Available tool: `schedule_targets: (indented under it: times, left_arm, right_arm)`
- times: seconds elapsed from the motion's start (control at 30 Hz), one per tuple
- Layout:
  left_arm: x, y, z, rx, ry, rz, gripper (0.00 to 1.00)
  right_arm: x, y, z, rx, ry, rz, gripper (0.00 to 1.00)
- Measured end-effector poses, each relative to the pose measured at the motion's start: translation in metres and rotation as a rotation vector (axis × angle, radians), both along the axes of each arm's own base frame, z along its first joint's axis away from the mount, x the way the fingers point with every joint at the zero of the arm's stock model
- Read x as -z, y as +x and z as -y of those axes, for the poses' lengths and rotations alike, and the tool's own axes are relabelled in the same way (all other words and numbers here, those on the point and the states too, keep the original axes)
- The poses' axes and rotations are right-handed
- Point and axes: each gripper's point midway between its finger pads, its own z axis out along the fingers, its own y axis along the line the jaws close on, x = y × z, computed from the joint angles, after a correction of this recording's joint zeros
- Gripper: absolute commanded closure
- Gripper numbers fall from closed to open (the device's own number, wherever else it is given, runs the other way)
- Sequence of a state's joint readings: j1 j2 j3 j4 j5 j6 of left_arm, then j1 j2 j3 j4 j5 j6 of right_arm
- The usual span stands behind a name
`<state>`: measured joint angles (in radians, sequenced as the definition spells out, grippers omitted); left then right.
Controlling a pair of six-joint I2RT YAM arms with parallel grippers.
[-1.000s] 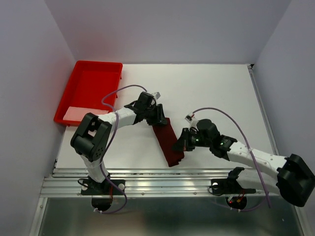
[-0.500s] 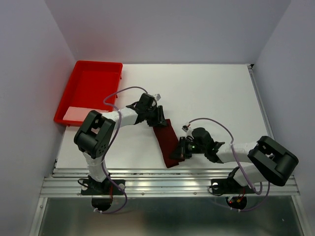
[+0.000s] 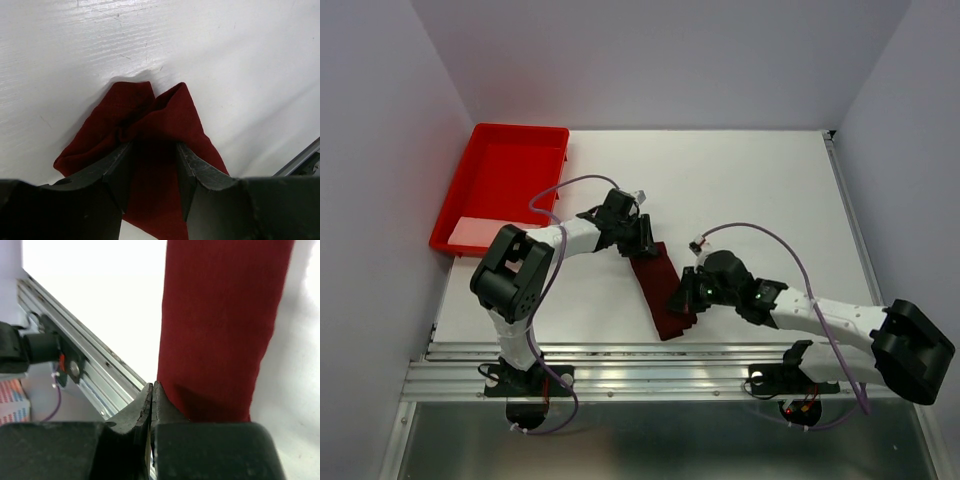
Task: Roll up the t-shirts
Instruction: Move the bin to the center of the board.
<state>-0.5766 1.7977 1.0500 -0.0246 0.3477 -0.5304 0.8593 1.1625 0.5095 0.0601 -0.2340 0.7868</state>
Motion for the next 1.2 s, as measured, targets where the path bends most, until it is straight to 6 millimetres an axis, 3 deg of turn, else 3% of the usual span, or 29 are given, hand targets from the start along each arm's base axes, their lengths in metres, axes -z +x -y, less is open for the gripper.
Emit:
schedule_targets:
  times: [0.1, 0.23, 0.37, 0.5, 0.87, 1.07, 1.2]
  left_arm:
    - [0.0, 0.0, -0.001, -0.003, 0.005, -0.001, 0.51]
    - [0.001, -0.001, -0.002, -0.005, 0.011, -0.006, 0.51]
    - [0.0, -0.001, -0.007, -0.02, 0.025, 0.003, 0.51]
    - [-0.004, -0.005, -0.018, -0.047, 0.048, 0.023, 0.51]
    - [-0.028, -0.01, -0.042, -0.107, 0.084, 0.07, 0.51]
    - [-0.065, -0.012, -0.048, -0.134, 0.074, 0.158, 0.51]
    - [-0.088, -0.015, -0.036, -0.111, 0.046, 0.216, 0.6]
  right_arm:
    - [0.017, -0.01, -0.003, -0.02, -0.048, -0.031, 0.99]
    - [0.061, -0.018, 0.003, 0.013, -0.131, -0.132, 0.99]
    - [0.064, -0.015, 0.003, 0.069, -0.135, -0.149, 0.99]
    - [0.063, -0.009, 0.012, 0.123, -0.176, -0.13, 0.99]
    - [0.056, 0.018, 0.059, 0.302, -0.415, -0.053, 0.99]
    - [0.026, 0.021, 0.08, 0.352, -0.419, 0.009, 0.99]
    - [0.003, 0.03, 0.082, 0.405, -0.376, 0.049, 0.99]
